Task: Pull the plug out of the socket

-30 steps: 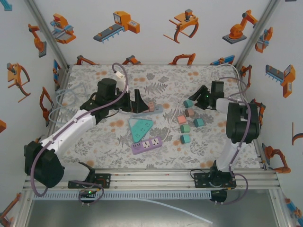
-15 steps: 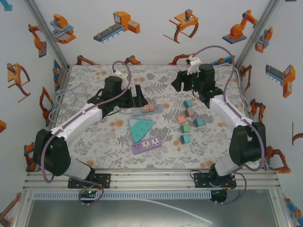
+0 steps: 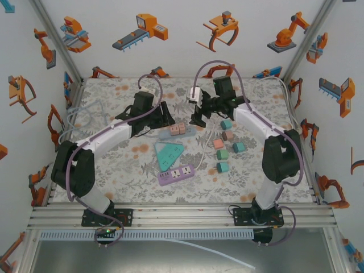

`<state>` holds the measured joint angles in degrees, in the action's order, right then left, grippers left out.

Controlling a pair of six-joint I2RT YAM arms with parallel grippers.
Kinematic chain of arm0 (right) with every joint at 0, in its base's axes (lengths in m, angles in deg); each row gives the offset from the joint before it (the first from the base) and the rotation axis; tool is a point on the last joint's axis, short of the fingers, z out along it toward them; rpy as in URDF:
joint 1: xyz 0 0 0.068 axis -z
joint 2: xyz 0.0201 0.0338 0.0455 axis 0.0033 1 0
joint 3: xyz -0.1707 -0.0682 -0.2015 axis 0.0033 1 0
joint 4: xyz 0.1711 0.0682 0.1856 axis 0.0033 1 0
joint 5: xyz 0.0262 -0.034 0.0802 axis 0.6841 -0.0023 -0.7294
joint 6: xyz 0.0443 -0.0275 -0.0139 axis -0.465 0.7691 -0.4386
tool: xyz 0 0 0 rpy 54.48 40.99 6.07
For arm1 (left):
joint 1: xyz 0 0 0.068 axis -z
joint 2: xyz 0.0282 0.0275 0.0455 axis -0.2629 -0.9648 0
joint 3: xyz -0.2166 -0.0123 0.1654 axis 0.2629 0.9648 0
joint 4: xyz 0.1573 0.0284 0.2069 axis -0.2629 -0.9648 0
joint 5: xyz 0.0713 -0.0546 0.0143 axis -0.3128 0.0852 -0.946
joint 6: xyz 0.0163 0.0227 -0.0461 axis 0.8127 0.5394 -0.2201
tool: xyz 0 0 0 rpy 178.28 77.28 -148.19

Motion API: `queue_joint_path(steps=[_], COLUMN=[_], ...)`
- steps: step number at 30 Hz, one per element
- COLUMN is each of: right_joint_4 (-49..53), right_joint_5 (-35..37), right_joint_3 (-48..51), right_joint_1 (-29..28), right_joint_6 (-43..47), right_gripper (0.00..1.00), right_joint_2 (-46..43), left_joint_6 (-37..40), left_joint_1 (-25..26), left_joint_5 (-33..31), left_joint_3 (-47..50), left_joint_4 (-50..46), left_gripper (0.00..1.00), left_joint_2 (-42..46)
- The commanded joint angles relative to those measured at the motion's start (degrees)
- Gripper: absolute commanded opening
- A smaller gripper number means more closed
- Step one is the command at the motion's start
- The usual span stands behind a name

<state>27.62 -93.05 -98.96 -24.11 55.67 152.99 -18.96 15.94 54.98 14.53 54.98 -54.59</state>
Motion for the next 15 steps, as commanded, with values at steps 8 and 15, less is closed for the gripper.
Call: queue_joint_path(steps=[8,15], right_joint_4=[7.5,6.6], right_joint_5=[-7.2,-9.2], right_joint_3=[-6.7,-9.7], right_joint_1=[-1.3,-2.9], right_joint_6=[7.9,7.9], right_gripper=[0.89,0.83], right_joint_2=[9.7,15.0], left_joint_6=[-1.2,-1.7], left_joint_1=[-0.7,-0.8], left_joint_5=[1.6,2.3], left_joint_3=[-4.0,-4.0], left_joint_4=[-1.3,-1.5], left_gripper=[0.44,0.38], left_joint_2=[-6.5,-9.2])
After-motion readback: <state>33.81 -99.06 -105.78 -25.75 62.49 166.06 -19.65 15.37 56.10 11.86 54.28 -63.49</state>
